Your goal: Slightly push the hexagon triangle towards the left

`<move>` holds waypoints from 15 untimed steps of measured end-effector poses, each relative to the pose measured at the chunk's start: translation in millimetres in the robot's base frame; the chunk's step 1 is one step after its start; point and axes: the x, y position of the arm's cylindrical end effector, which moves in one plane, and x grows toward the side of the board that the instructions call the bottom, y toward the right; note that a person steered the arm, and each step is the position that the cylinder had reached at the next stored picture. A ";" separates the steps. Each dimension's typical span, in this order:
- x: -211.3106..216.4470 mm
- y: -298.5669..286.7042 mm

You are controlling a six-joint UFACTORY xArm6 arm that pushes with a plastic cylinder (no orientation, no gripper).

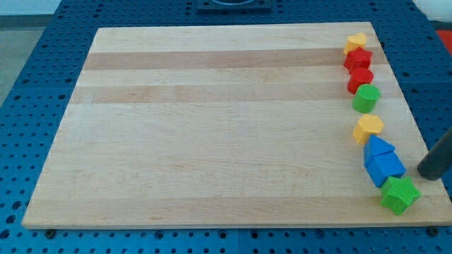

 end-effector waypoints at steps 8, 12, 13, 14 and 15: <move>-81.9 -44.1; -46.4 -71.7; -37.4 -72.7; -34.7 -72.7; -69.0 -72.5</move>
